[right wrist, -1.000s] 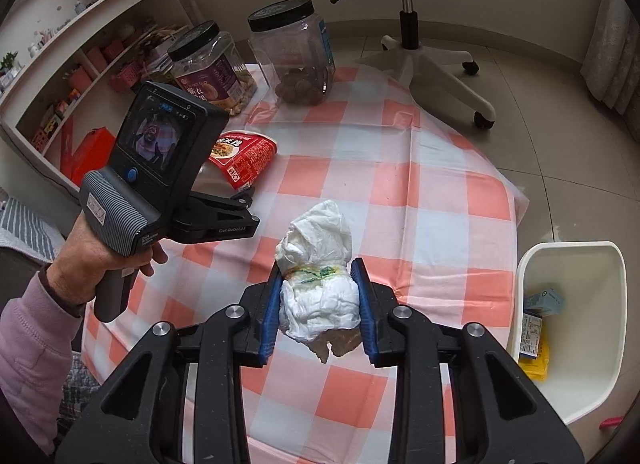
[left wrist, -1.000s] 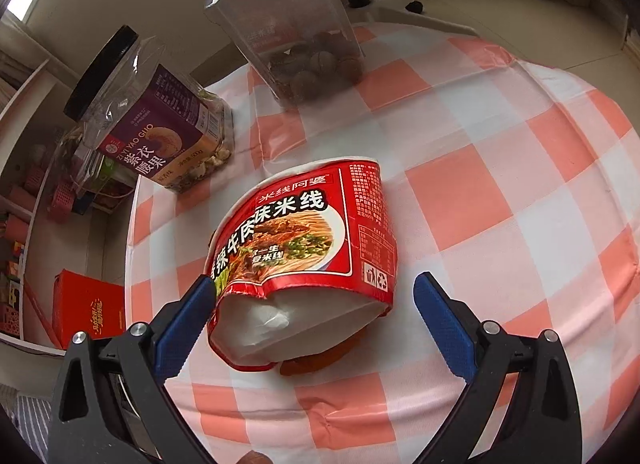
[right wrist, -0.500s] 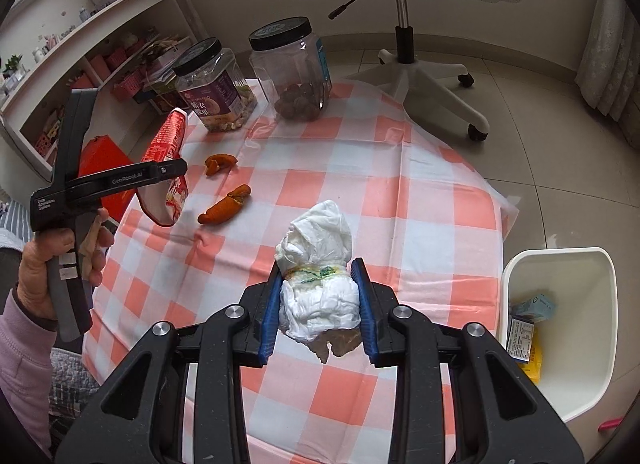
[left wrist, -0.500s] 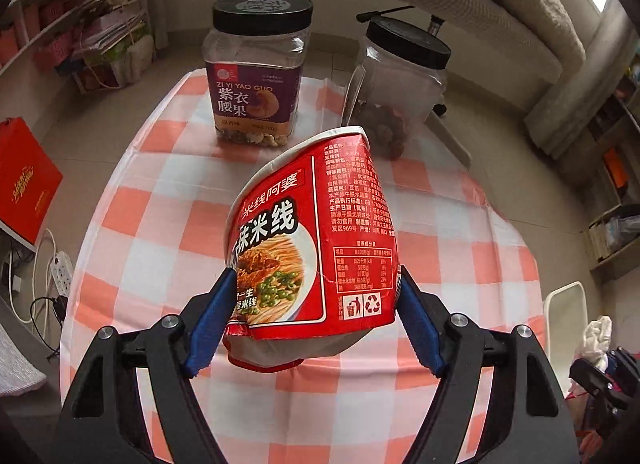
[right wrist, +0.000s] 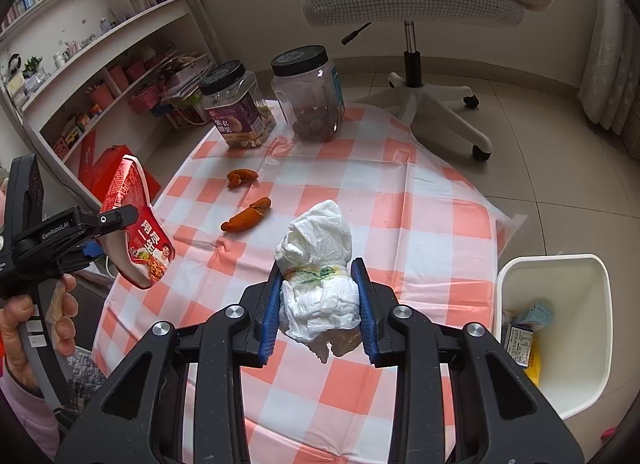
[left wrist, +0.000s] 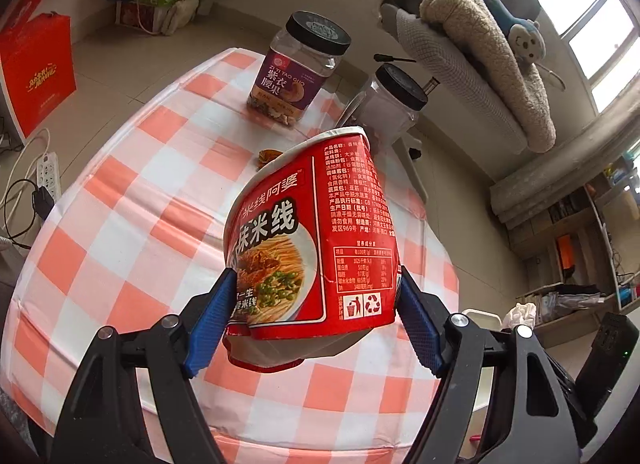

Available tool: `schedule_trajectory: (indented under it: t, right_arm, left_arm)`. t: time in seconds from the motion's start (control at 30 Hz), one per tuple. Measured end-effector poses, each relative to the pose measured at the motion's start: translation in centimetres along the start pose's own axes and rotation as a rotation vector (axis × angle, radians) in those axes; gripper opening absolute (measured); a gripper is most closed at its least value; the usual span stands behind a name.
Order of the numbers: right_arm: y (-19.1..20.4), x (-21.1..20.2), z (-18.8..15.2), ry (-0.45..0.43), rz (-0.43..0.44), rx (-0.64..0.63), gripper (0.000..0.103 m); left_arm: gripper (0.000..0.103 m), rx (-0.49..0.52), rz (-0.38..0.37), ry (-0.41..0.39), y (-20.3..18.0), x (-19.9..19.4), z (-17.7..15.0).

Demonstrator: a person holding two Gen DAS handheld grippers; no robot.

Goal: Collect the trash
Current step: 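Carry the noodle cup and tissue to the wastebasket and open both grippers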

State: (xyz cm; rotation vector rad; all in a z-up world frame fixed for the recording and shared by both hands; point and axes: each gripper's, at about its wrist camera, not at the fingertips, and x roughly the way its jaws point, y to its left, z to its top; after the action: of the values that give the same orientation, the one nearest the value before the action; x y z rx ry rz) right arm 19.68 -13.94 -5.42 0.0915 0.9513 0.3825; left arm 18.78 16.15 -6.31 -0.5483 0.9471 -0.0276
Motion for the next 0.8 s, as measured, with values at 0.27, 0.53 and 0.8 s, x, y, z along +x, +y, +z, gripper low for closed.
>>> schedule_trajectory:
  t: [0.27,0.53,0.8]
  right_arm:
    - [-2.4,-1.2,-0.5,-0.033,-0.064,0.034,0.032]
    - [-6.6,-2.9,-1.2,-0.061,-0.165,0.105,0.032]
    - [-12.1,-5.7,-2.2,-0.094,-0.283,0.204,0.033]
  left_arm:
    - [0.076,0.046,-0.085,-0.011,-2.6,0.7,-1.9]
    - [0.076,0.089,-0.128,-0.010,-4.9,0.7,-2.4]
    - [0.076,0.126,-0.155,0.005,-6.7,1.1,-3.6]
